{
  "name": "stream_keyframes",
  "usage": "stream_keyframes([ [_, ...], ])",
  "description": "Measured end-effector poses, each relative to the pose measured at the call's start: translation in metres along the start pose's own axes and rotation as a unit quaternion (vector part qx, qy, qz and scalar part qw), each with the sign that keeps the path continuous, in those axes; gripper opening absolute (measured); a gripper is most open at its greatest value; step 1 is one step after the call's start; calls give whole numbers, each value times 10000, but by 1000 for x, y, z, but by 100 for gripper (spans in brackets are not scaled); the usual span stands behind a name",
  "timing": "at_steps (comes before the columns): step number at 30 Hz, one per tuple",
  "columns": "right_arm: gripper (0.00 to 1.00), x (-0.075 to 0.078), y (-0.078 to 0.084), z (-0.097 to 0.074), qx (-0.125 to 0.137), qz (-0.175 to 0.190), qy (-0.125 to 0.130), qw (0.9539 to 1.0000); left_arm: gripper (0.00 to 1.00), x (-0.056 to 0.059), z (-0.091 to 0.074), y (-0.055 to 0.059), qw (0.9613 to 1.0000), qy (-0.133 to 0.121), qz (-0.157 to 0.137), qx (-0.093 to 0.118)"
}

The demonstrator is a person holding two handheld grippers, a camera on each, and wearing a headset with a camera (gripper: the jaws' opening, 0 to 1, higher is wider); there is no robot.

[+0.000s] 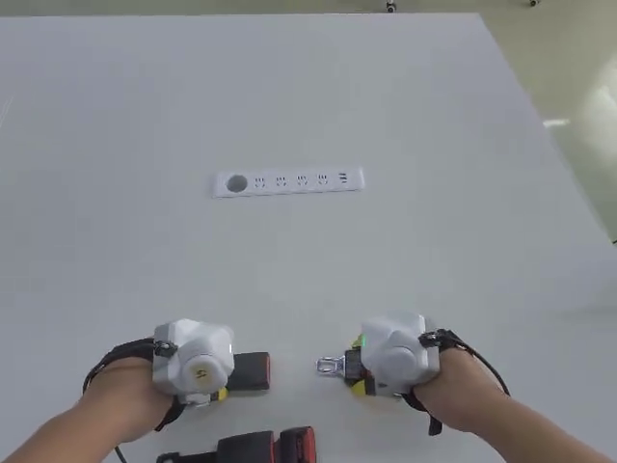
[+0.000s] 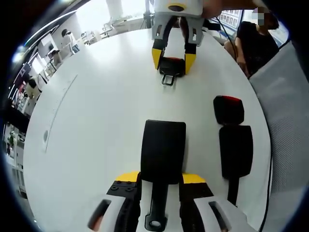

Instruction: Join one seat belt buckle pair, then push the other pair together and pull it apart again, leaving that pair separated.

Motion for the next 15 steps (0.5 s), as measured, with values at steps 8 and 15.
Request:
stream_keyframes([
  [8, 33, 10, 32, -19, -114, 61, 47, 9999, 30, 0, 3, 4, 9998, -105, -173, 48],
  [15, 33, 13, 43, -27, -211, 108, 75, 9997, 30, 1, 3, 4, 9997, -154, -183, 39],
])
Point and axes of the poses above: the centre of the closed fingertips' face, and the gripper's own axes: z roughly forward along the fingers, x roughly to its right, y roughly out of its underside, the point moved 10 cm from there along -z, roughly backward along the fingers, and after that the axes turned 15 degrees about z, right-handed, at the moved point
